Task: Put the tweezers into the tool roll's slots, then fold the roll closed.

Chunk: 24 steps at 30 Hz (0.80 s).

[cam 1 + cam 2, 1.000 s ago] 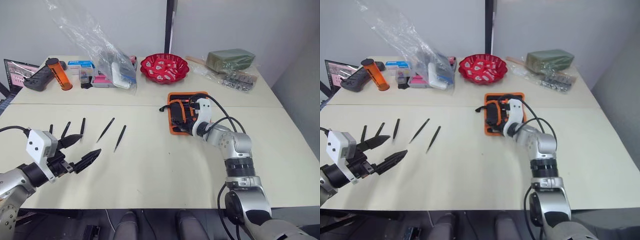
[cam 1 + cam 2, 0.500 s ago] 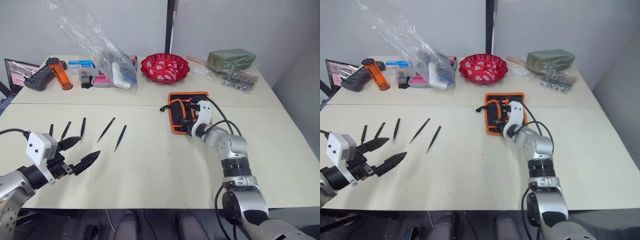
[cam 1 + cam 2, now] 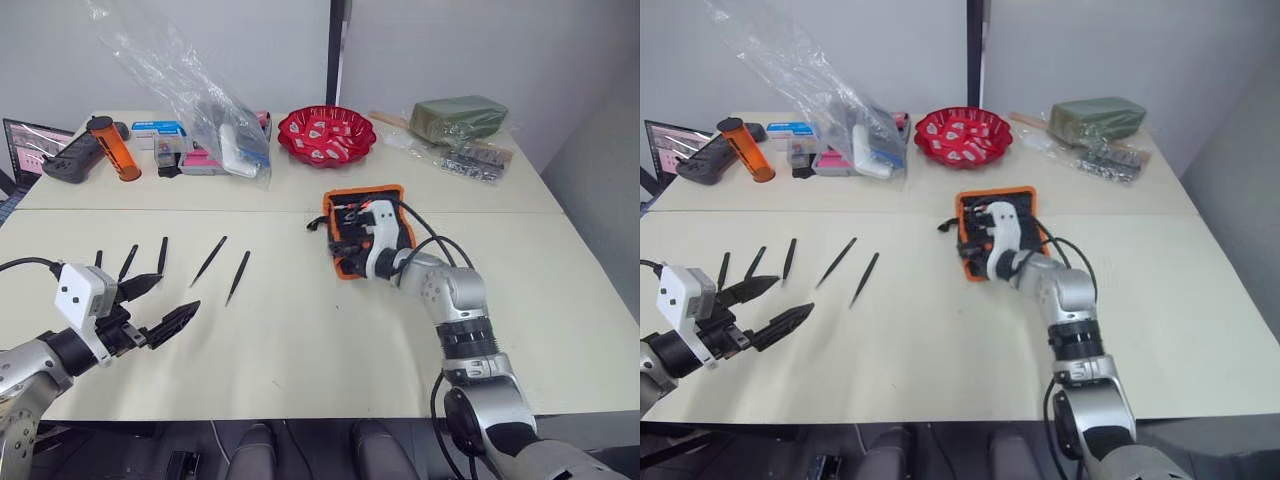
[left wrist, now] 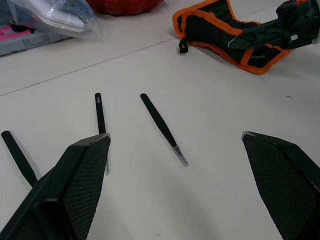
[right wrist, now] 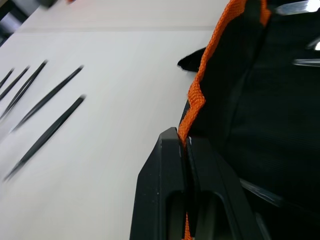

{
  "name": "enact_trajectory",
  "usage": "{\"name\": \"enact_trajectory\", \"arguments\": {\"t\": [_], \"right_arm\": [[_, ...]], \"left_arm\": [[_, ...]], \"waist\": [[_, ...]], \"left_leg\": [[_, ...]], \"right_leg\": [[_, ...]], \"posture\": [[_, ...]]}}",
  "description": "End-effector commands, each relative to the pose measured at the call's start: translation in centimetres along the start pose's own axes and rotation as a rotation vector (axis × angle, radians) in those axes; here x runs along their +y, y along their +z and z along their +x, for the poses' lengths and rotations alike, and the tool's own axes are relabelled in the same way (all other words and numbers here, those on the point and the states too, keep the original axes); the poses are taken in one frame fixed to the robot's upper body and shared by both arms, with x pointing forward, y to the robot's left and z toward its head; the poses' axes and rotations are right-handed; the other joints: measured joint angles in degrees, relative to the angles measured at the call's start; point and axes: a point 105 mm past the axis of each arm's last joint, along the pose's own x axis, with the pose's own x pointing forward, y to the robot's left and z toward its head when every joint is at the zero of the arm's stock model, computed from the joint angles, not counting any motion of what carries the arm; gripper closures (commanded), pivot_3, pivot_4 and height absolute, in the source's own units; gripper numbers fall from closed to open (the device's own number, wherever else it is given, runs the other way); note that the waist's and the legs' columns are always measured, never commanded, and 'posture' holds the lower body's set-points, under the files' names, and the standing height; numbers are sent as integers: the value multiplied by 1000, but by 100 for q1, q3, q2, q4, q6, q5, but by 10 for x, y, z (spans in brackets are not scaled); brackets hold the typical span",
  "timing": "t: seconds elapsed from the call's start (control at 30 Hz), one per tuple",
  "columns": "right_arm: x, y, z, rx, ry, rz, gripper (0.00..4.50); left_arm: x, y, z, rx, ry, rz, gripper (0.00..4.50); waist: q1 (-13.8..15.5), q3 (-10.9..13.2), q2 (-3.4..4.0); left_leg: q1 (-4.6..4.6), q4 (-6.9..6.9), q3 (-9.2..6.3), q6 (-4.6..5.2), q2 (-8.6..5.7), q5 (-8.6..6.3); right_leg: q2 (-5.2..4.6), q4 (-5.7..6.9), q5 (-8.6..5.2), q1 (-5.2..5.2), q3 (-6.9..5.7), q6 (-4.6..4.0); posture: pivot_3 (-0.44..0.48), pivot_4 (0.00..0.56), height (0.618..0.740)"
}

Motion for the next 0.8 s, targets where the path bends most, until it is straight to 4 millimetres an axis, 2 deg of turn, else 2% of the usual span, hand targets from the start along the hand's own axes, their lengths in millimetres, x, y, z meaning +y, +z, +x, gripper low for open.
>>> {"name": "enact_trajectory", "arguments": {"t": [0.03, 0.2, 0.37, 0.43, 0.53, 0.67, 0.8], "right_arm": [[27, -4, -1, 24, 130, -51, 4467], [42, -8, -8, 58, 225, -81, 4467], [57, -29, -24, 161, 353, -155, 4467], [60, -31, -33, 186, 396, -190, 4467], [60, -33, -42, 216, 432, -224, 4467], [59, -33, -43, 234, 450, -246, 4467], [51, -32, -43, 244, 423, -264, 4467]], "left_arm": [[-3, 6, 2, -18, -26, 37, 0], [-4, 6, 5, -20, -41, 37, 0], [-8, 7, 14, -21, -92, 46, 0], [-11, 8, 23, -16, -140, 57, 0], [-14, 7, 39, -8, -210, 77, 0], [-14, 9, 62, 5, -292, 157, 0], [-23, 19, 117, 28, -429, 409, 0]], "waist": [[-9, 0, 0], [-43, 0, 0], [-38, 0, -1], [-36, 0, -1], [-5, 0, -2], [-2, -1, -3], [100, 0, -3]], "left_leg": [[-1, -1, 0, 0, 0, 0], [-2, -1, 0, 0, 0, 0], [-3, -4, -1, 0, 0, 0], [-5, -3, -1, 0, 0, 0], [-7, 0, -1, 0, -1, 0], [-5, -1, -1, 0, -1, 0], [-12, 5, -6, 0, -2, 1]], "right_leg": [[0, -2, 0, 0, 0, 0], [0, -4, 0, -1, -1, 1], [0, -10, -2, -1, -1, 4], [0, -13, -3, -1, -2, 6], [0, -14, -18, -1, -2, 34], [1, -11, -19, -1, -2, 38], [6, -11, -18, -1, -3, 40]], "posture": [[0, 150, 740], [0, 150, 740], [0, 150, 740], [0, 150, 740], [0, 150, 740], [0, 150, 740], [0, 150, 740]]}}
